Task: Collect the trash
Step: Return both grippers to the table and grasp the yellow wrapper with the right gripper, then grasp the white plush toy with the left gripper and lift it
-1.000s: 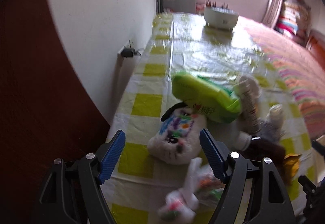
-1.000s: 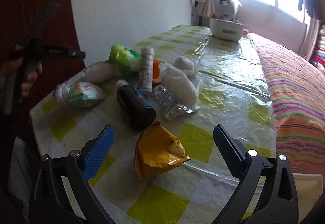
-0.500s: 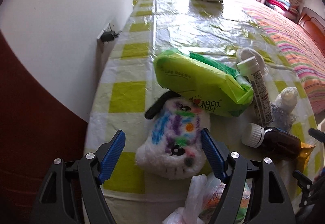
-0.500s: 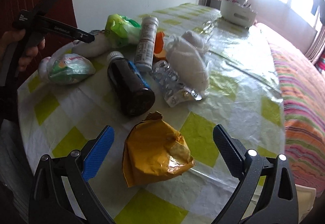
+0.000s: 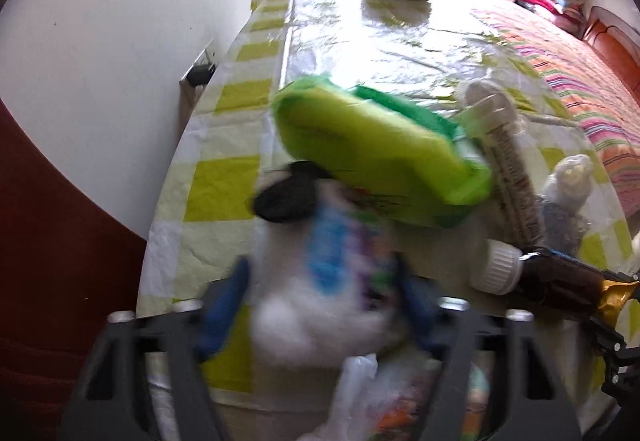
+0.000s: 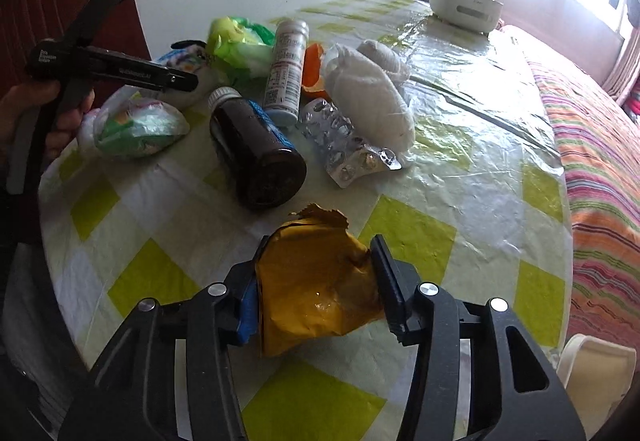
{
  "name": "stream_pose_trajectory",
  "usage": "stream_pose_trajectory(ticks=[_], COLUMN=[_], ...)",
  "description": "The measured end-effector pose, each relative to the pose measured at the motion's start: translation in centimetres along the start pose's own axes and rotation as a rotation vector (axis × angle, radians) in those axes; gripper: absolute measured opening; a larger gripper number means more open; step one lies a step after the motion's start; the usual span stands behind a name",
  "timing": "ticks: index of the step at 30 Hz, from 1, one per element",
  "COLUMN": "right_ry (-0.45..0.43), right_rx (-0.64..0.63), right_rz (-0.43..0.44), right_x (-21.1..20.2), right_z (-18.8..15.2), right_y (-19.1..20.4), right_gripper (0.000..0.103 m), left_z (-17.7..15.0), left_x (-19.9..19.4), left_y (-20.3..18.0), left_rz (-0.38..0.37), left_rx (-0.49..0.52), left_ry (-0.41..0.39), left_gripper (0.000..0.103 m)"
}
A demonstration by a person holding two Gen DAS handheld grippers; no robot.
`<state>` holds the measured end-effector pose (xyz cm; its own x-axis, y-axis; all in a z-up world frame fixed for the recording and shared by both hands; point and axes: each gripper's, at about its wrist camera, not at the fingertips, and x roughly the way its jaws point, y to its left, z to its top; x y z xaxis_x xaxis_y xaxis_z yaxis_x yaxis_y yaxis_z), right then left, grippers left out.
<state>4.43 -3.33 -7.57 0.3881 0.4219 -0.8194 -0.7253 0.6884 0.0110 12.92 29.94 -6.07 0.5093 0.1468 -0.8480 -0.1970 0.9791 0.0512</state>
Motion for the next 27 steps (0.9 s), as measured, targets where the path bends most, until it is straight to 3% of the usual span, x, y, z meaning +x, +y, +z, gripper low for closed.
stream_pose_trajectory(ticks=[6, 18, 27], right_ry=[-0.05, -0.159, -0.207], right_rx=[0.026, 0.145, 0.24], right_rz=[0.005, 0.004, -0.042], right_x=[-1.7, -4.8, -6.5], right_z=[-0.5, -1.5, -2.7], right_y=[0.0, -2.6, -5.7], right_gripper=[0.046, 0.046, 0.046], left_z=[-0.5, -1.3, -1.4], left_x=[-0.9, -4.8, -6.0], left_y=[-1.5, -0.9, -4.3], left_rz=[0.085, -0.027, -0.091], left_rx=[0.034, -0.102, -0.04], left_ry=[-0.07, -0.191, -0.207], left_gripper=[0.044, 0.043, 0.043])
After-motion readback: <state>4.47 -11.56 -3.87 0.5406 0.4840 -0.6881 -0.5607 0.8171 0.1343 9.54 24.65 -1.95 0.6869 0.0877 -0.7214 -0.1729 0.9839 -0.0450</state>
